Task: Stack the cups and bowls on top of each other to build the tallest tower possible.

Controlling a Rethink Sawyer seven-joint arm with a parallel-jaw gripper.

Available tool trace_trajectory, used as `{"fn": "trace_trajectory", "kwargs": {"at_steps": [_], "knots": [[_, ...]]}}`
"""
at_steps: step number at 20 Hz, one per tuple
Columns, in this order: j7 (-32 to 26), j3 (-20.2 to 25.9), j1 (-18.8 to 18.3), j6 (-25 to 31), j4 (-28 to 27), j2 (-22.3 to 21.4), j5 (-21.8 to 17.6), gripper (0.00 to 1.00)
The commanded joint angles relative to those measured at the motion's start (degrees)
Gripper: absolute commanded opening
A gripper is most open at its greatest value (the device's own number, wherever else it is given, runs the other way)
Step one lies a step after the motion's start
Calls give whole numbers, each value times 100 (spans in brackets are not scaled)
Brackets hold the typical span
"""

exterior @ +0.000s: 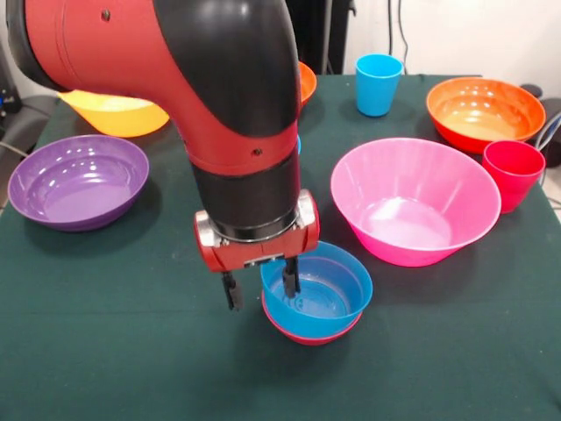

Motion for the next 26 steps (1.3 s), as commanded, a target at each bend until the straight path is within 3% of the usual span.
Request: {"fn": "trace_trajectory", "kwargs": {"at_steps": [1, 16, 26], "knots": [[-670, 614, -88, -389, -181, 441, -500, 100], [-563, 754, -82, -652, 127, 416, -573, 100], [-544, 710, -69, -517, 142, 292, -624, 100]]}}
